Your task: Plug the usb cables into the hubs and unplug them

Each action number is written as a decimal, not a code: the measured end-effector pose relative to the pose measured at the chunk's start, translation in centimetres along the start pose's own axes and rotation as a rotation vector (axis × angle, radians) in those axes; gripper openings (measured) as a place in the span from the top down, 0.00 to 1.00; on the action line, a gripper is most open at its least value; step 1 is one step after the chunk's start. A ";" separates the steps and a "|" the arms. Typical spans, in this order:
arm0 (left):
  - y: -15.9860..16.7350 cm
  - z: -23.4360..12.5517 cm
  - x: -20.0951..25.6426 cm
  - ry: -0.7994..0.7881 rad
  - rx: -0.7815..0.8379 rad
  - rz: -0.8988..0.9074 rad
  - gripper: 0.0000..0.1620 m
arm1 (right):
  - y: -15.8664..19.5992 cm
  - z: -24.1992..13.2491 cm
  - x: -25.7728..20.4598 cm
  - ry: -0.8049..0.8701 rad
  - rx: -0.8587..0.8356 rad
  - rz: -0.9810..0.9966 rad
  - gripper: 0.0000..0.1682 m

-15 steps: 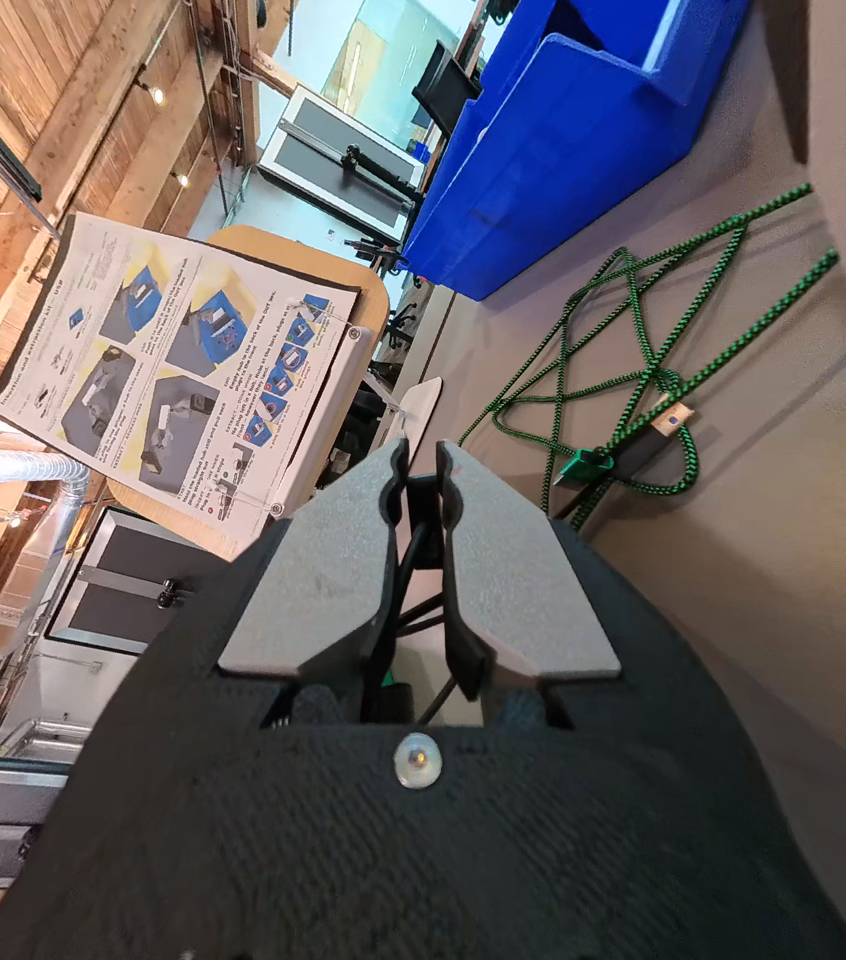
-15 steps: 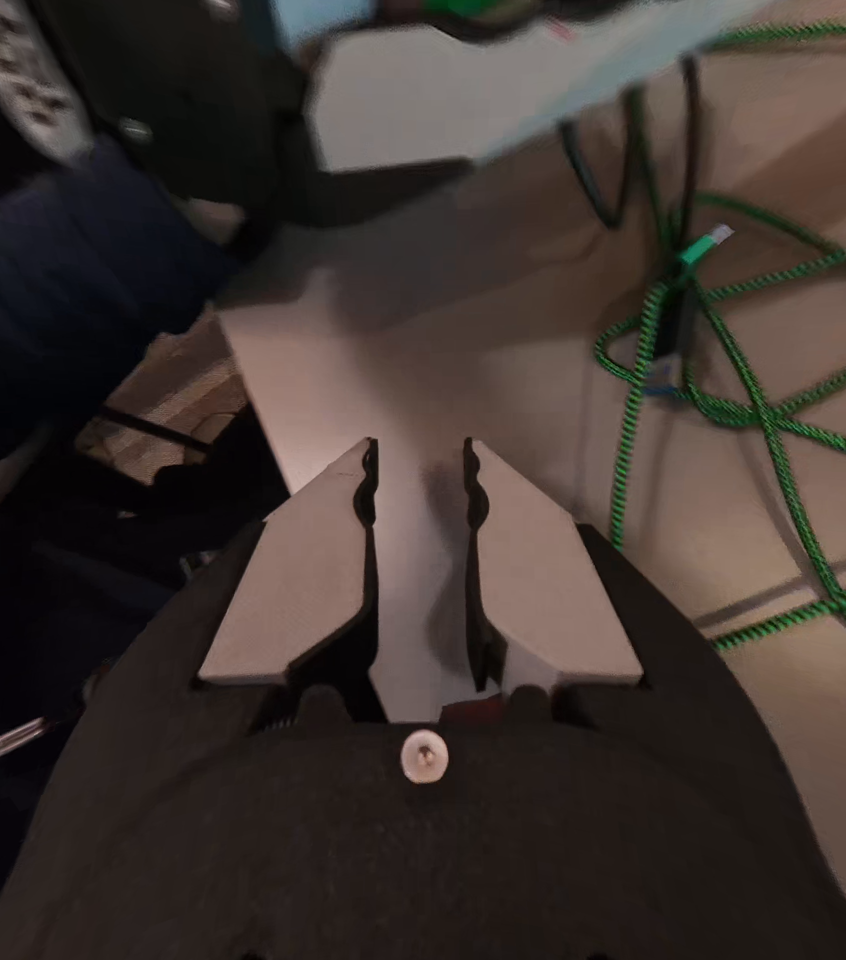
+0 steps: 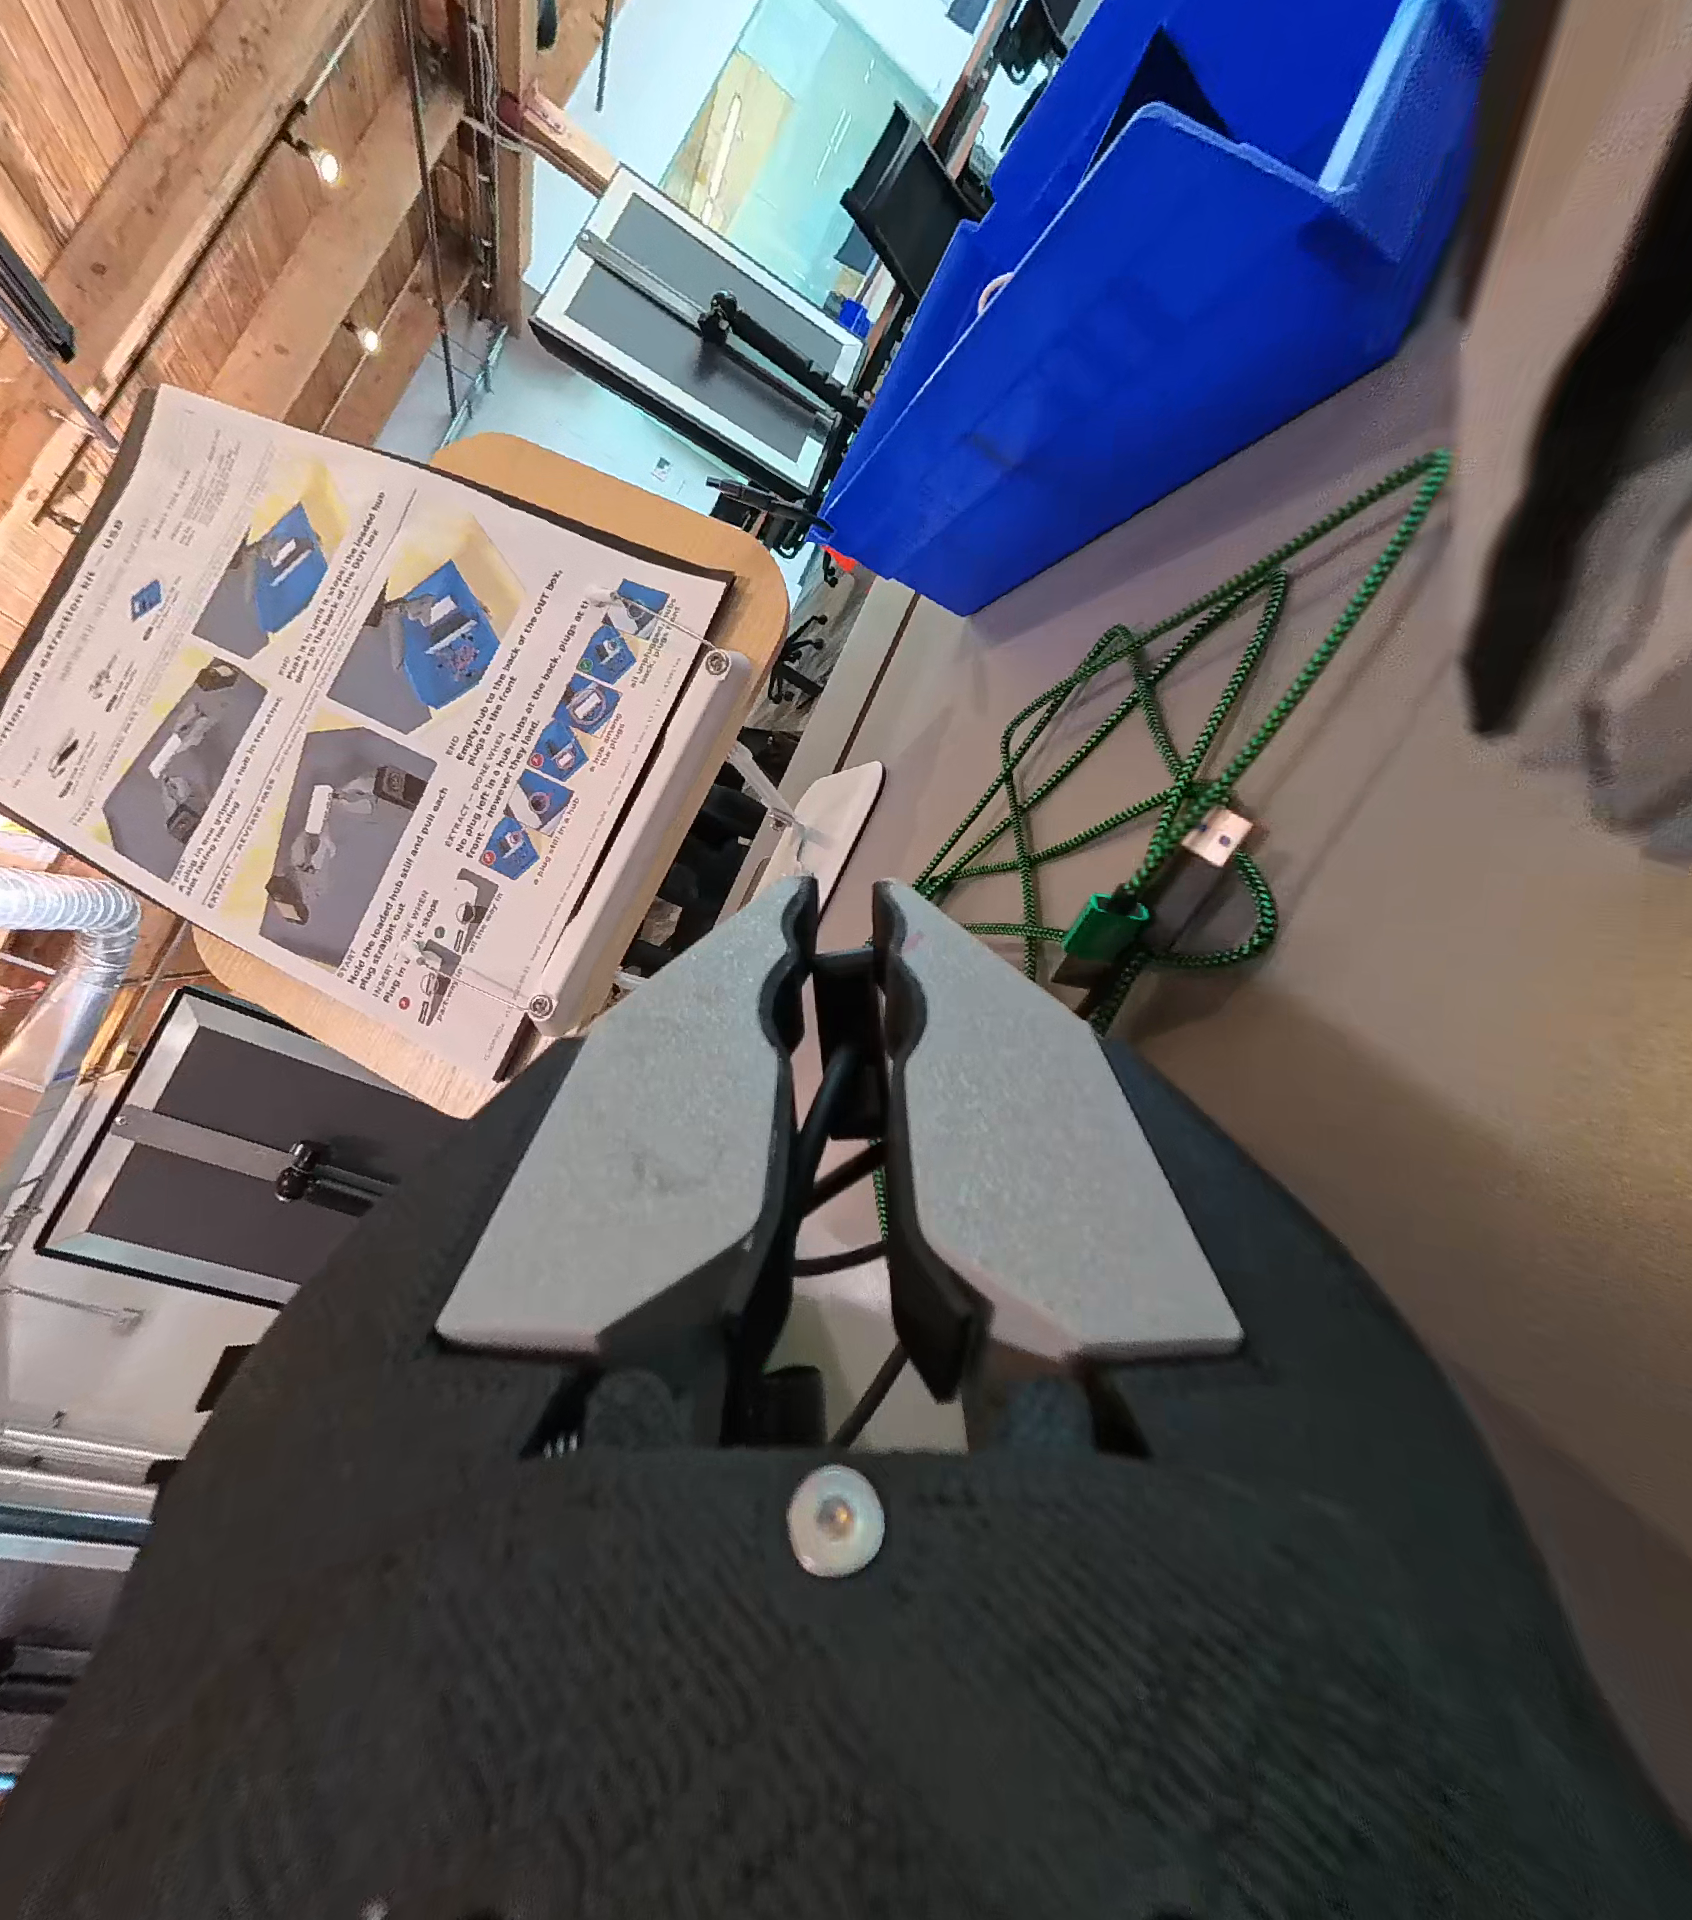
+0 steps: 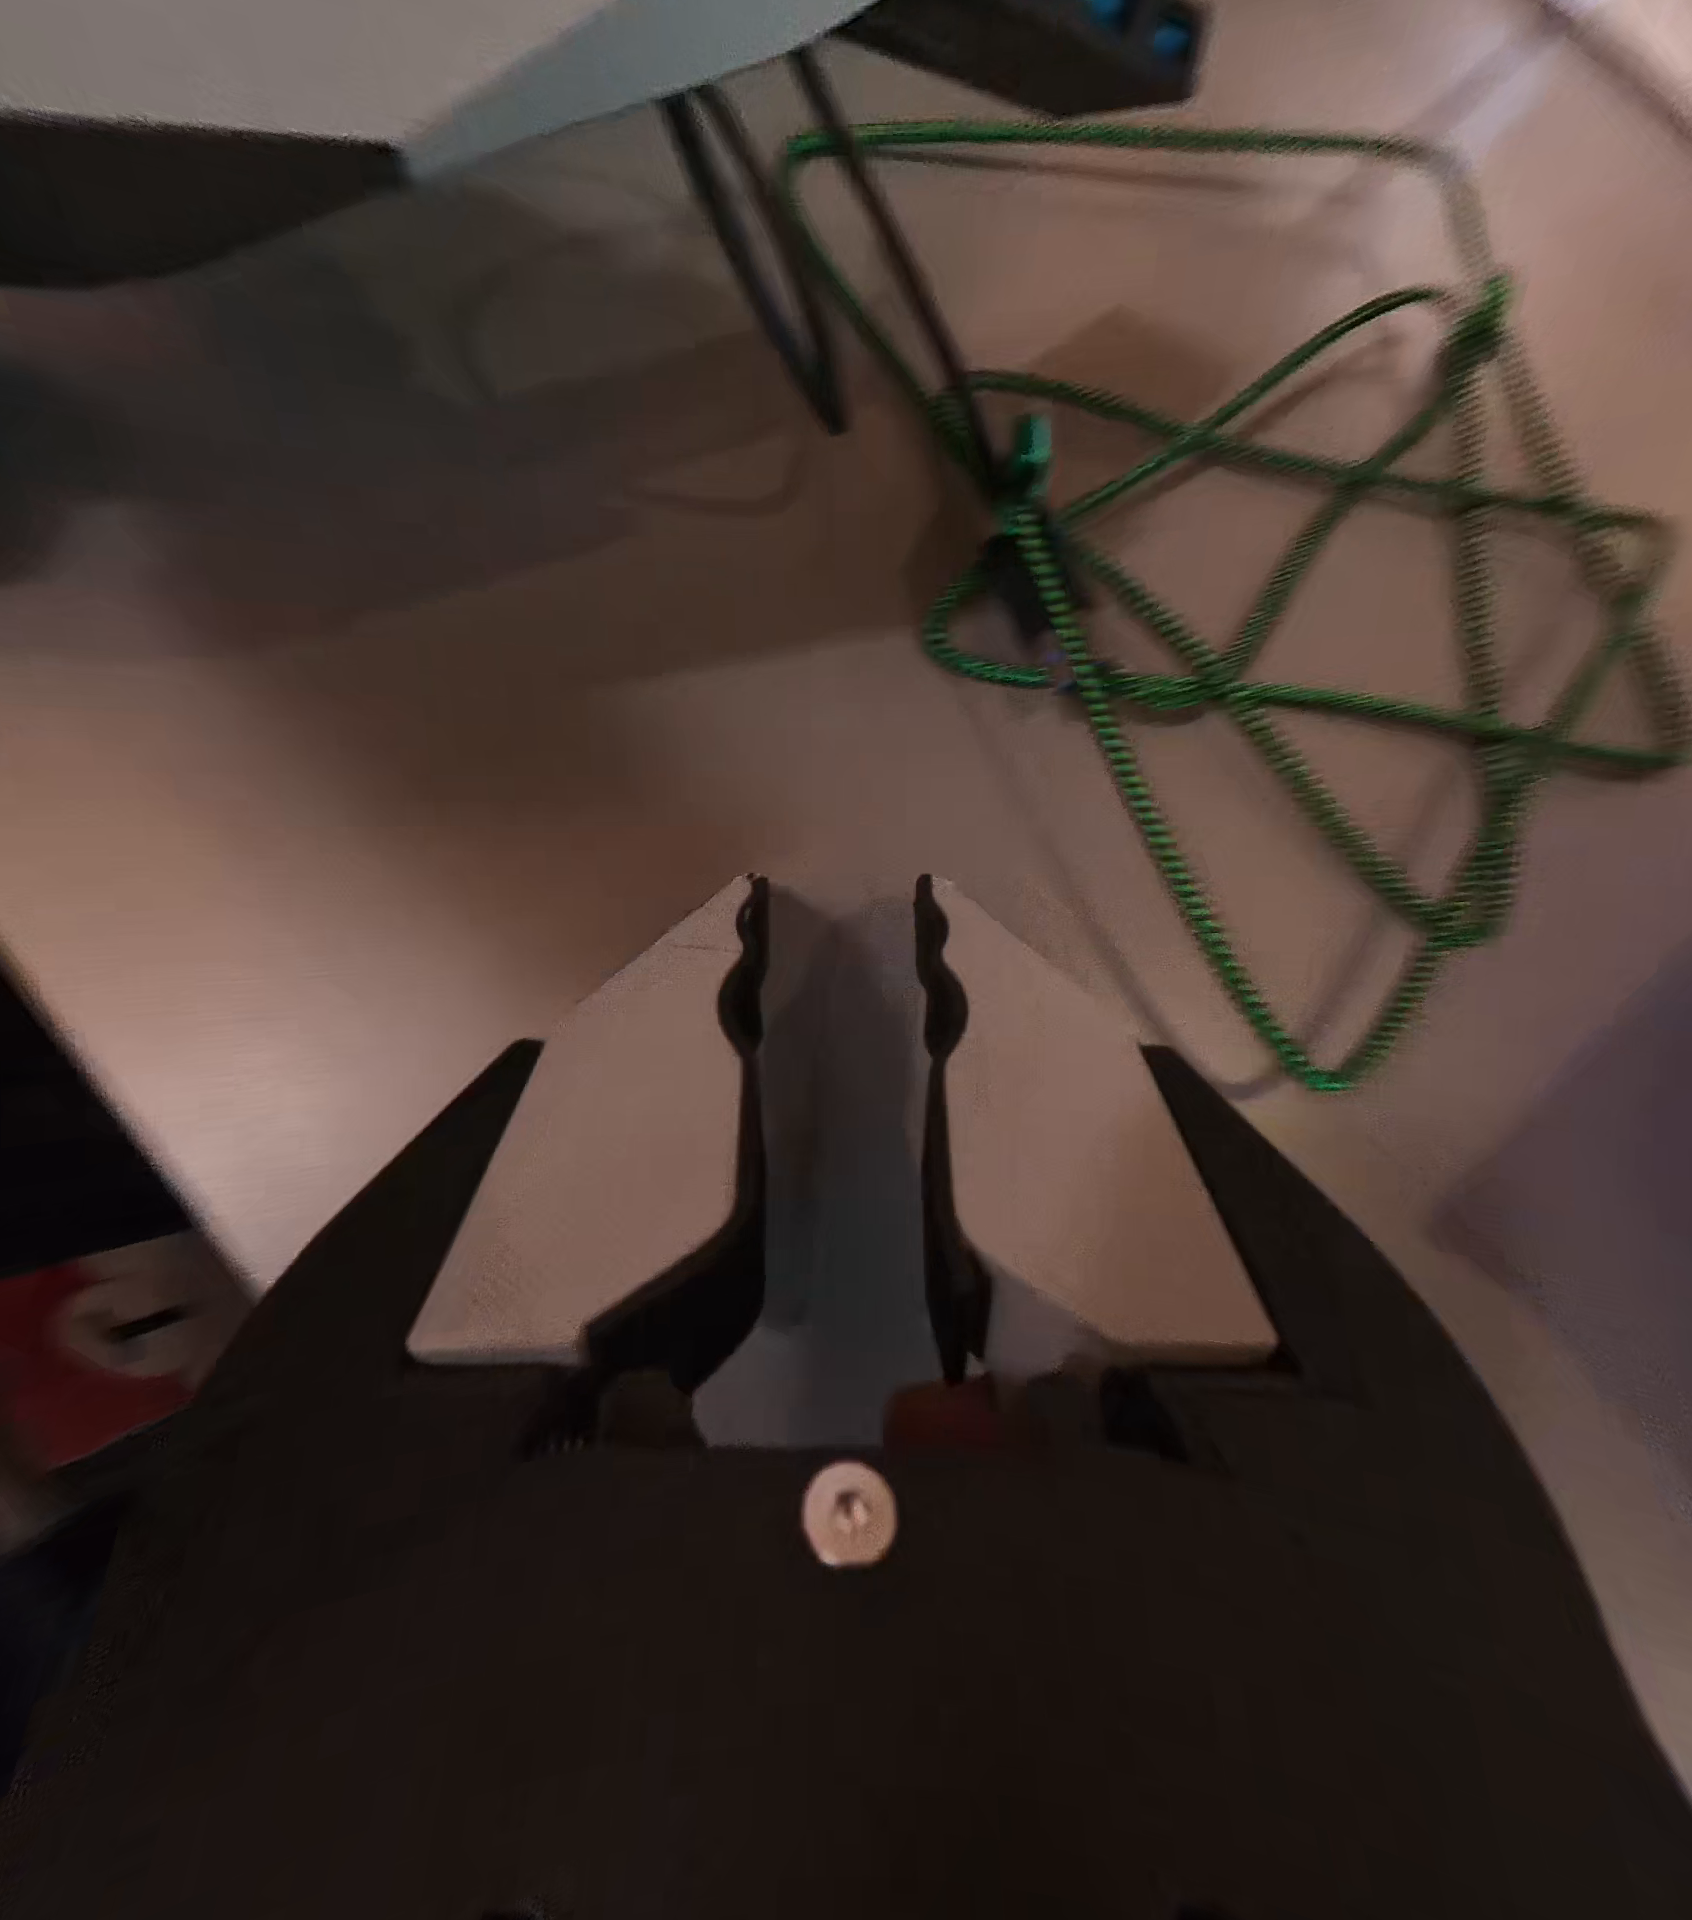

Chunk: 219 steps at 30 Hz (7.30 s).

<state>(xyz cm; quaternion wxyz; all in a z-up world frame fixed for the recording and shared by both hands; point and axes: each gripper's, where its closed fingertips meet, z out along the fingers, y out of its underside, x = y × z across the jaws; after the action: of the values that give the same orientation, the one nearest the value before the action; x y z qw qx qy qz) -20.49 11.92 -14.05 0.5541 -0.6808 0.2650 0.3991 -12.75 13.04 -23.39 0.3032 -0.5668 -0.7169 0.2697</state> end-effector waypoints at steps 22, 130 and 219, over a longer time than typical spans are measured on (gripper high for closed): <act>-0.3 -0.1 0.1 -0.001 0.002 0.006 0.96 | -2.4 2.0 5.3 -0.139 0.213 0.978 0.83; 3.3 -0.1 1.6 0.094 -0.204 -0.011 0.96 | -7.1 -3.2 1.7 -0.567 -0.015 0.099 0.85; 9.1 -1.1 3.6 0.119 -0.353 0.064 0.93 | -13.3 -16.1 1.4 -1.486 1.031 0.149 0.97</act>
<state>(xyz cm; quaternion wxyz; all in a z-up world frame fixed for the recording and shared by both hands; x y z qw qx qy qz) -25.54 8.89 -21.94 0.3966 -0.7809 0.2447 0.4160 -9.71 12.25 -2.67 -0.0397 -0.0859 -0.4797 0.8723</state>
